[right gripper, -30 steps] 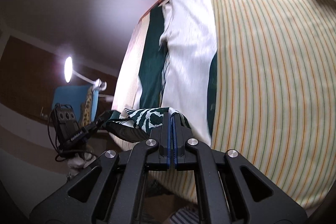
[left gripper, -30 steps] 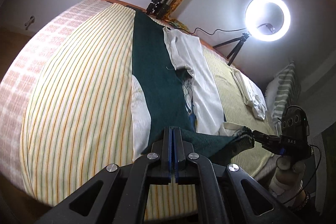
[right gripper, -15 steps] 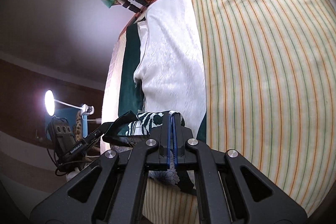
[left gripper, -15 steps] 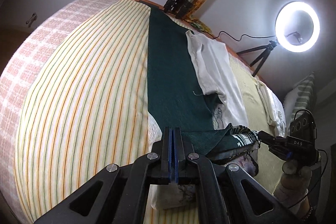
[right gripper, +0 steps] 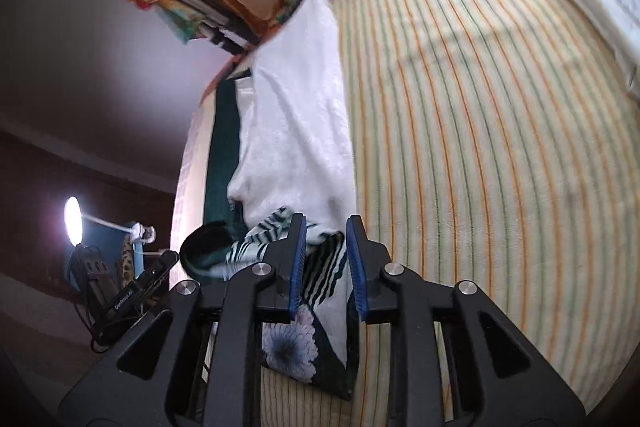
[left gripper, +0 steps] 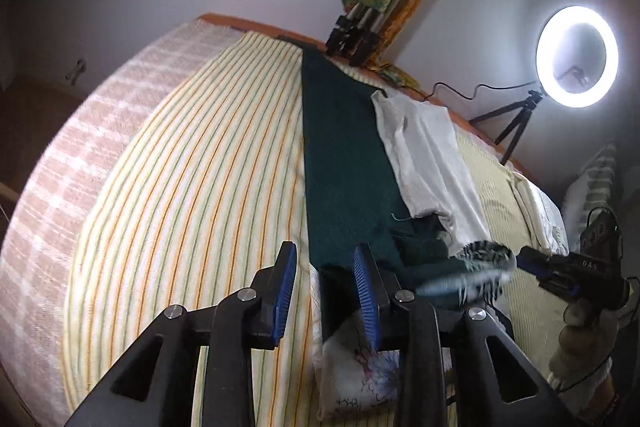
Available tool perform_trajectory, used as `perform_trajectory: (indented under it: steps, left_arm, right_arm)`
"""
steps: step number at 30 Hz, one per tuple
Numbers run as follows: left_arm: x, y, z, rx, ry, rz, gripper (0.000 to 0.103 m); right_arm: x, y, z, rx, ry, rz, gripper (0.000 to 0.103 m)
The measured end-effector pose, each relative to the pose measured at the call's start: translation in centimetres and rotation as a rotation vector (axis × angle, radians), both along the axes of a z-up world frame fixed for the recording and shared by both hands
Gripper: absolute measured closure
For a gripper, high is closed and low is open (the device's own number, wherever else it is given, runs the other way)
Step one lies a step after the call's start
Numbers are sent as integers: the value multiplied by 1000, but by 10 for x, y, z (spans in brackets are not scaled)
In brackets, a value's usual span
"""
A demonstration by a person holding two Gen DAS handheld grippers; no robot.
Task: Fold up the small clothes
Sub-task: 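Lift the hem with both tools and carry it along the strip toward the collar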
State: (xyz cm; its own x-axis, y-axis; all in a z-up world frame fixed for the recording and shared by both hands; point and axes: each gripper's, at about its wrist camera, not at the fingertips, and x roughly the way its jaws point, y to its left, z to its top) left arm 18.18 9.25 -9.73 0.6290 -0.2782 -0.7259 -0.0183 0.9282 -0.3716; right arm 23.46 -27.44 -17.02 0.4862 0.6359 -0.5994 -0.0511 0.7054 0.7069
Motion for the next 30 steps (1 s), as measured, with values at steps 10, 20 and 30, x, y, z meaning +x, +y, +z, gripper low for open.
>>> perform_trajectory:
  steps: [10, 20, 30]
  left_arm:
    - [-8, -19, -24, -14, 82, -77, 75]
    - [-8, -22, -29, 160, 61, -69, 74]
    - [30, -18, 7, 112, -21, -52, 47]
  right_arm:
    - [-19, 42, -11, -124, 16, 188, 80]
    - [-25, 35, -14, -267, 3, 164, 89]
    - [-7, 15, 25, -262, -135, 95, 61]
